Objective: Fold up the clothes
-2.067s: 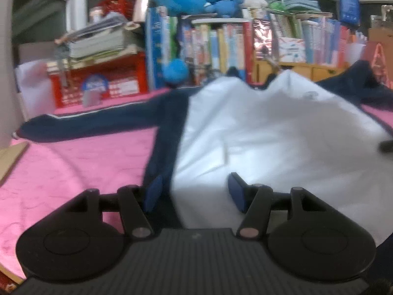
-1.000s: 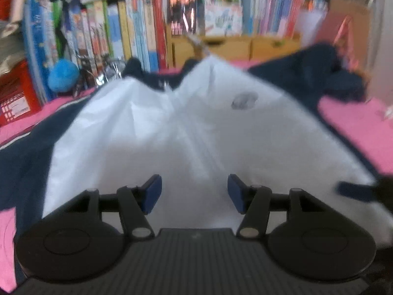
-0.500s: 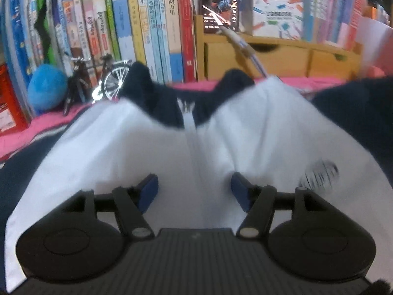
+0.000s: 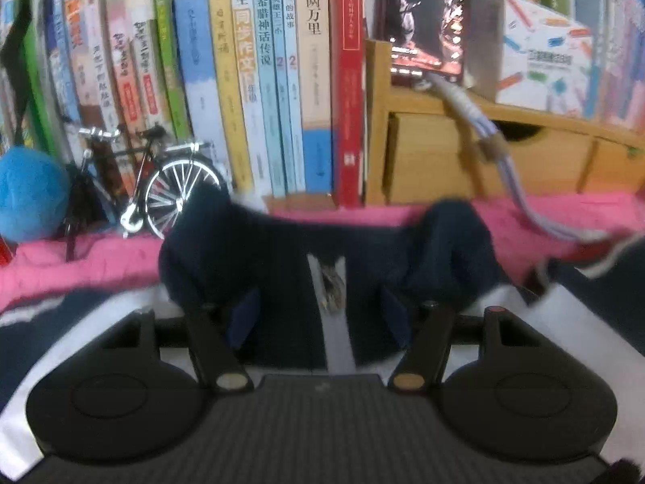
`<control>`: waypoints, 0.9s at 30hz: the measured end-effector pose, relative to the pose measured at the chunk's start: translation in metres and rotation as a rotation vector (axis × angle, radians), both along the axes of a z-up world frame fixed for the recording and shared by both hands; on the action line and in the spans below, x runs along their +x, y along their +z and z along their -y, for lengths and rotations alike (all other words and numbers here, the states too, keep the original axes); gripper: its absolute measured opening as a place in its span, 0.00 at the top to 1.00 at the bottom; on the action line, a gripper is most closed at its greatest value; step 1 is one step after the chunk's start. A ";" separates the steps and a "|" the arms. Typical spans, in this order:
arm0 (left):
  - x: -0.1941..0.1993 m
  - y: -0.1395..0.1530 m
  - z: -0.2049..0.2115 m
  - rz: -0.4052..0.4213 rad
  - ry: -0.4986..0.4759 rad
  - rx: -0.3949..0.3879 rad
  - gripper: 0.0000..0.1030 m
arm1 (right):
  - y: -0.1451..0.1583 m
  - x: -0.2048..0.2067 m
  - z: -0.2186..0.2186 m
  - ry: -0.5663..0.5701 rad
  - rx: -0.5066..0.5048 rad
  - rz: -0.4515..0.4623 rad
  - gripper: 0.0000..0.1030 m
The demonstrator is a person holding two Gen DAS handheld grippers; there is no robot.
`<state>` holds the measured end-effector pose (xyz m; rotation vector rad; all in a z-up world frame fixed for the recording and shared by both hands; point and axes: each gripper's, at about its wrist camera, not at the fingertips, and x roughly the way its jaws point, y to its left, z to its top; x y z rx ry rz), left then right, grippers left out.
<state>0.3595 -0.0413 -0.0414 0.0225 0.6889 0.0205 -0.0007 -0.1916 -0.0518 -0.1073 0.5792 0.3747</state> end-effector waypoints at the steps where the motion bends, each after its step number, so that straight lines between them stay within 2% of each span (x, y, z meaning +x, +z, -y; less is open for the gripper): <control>1: 0.003 0.000 -0.002 -0.001 0.004 -0.013 0.35 | 0.000 0.000 0.000 0.001 0.001 -0.001 0.39; 3: 0.010 -0.001 -0.006 -0.001 0.012 -0.032 0.34 | 0.000 -0.001 0.000 0.003 0.003 -0.002 0.39; 9: 0.023 -0.003 -0.004 -0.002 0.040 -0.013 0.31 | 0.001 -0.002 0.001 0.002 0.026 -0.007 0.39; 13: 0.012 0.001 -0.004 0.015 0.022 -0.011 0.35 | 0.002 -0.003 0.005 0.005 0.056 -0.016 0.38; 16: -0.028 0.016 -0.013 0.065 -0.036 -0.096 0.35 | 0.002 -0.003 0.005 0.008 0.054 -0.016 0.38; 19: -0.094 0.040 -0.033 0.133 -0.133 -0.188 0.34 | 0.002 -0.004 0.004 0.008 0.048 -0.016 0.38; 21: -0.145 0.051 -0.054 0.190 -0.177 -0.169 0.30 | 0.003 -0.004 0.003 0.009 0.041 -0.016 0.38; 23: -0.182 0.050 -0.079 0.211 -0.169 -0.096 0.30 | 0.003 -0.004 0.002 0.009 0.030 -0.014 0.37; 25: -0.203 0.041 -0.108 0.171 -0.108 -0.024 0.30 | 0.003 -0.005 0.000 0.009 0.018 -0.012 0.37; 27: -0.210 0.025 -0.149 0.088 0.021 0.018 0.38 | 0.003 -0.004 -0.001 0.009 0.009 -0.011 0.36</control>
